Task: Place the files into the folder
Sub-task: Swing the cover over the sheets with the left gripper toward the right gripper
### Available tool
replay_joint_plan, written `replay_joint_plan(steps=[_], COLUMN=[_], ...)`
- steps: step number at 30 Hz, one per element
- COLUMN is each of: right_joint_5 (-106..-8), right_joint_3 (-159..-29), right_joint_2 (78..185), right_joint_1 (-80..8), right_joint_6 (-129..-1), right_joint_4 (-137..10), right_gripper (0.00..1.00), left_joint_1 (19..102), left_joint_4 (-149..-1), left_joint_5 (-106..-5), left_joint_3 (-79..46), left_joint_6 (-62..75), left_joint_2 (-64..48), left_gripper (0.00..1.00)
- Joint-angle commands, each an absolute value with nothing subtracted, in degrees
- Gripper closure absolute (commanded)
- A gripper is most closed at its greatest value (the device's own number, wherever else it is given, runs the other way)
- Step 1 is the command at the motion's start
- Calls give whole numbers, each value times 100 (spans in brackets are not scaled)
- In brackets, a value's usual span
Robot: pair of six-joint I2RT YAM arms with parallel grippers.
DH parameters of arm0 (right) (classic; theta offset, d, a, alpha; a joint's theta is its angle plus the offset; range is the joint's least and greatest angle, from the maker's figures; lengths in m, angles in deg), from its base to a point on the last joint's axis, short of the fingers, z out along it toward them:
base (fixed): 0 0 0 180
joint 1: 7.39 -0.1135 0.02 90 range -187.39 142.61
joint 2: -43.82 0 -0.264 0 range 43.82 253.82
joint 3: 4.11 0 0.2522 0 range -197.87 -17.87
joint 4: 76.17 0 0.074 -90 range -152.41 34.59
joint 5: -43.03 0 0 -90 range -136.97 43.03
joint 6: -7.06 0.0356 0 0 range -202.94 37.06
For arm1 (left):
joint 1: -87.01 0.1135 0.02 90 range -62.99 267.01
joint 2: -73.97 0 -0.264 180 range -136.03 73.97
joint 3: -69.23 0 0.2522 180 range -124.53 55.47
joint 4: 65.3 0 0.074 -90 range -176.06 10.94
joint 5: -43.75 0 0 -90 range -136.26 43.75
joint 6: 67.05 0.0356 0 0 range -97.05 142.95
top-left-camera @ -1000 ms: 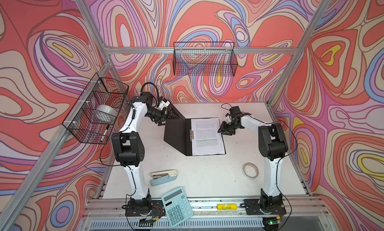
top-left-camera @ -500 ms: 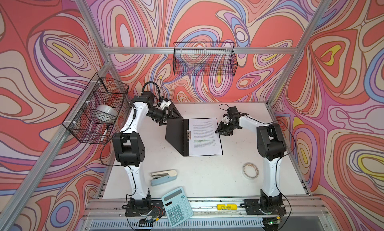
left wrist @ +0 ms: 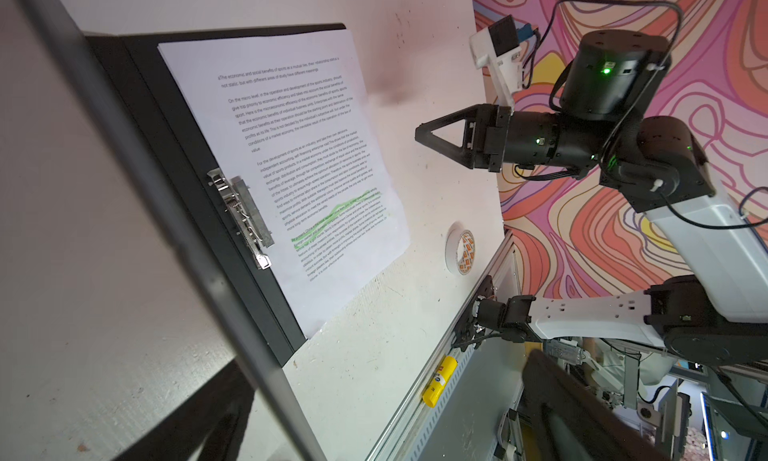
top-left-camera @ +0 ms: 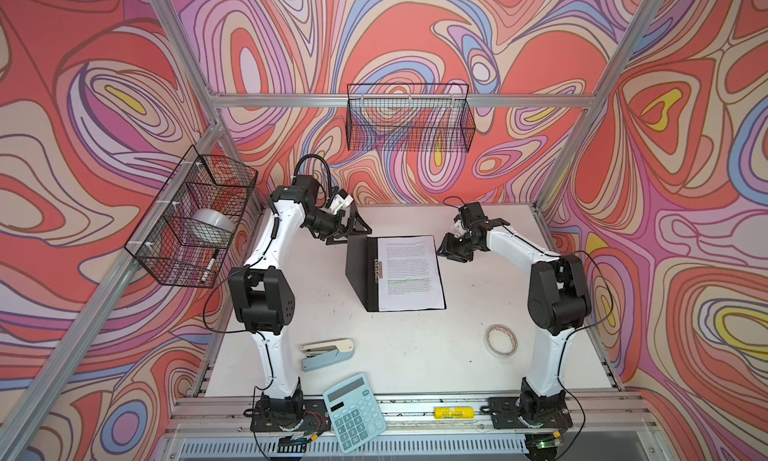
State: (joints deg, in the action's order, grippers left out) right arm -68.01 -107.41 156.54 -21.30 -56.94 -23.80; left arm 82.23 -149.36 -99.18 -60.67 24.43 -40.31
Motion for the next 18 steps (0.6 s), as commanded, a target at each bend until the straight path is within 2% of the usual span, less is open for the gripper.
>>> replay_joint_plan(steps=[1,6,12,18], right_joint_5=[-7865,-9431,-10250,-10608], right_joint_3=[-10821,-10343,-9858,-9462], right_joint_2=[15474,15462,15422,15463], right_joint_1=[-2137,-2137,-2146,-2154], right_joint_6=[-5381,-4182,-2768,-1629], right_joint_4=[-2712,-4379,-6359,-7951], right_gripper=[56,56,55,54], left_joint_1=[8042,7725,7339,7051], left_joint_4=[-15218,-15298,-15266,-15159], left_joint_5=[-10039,-10062,-10121,-10137], left_joint_3=[-6427,-7024,-7565,-7824], left_joint_6=[2609,2568,2454,2420], left_joint_2=[-4065,-4477,-4961,-5137], left_gripper=[0,0,0,0])
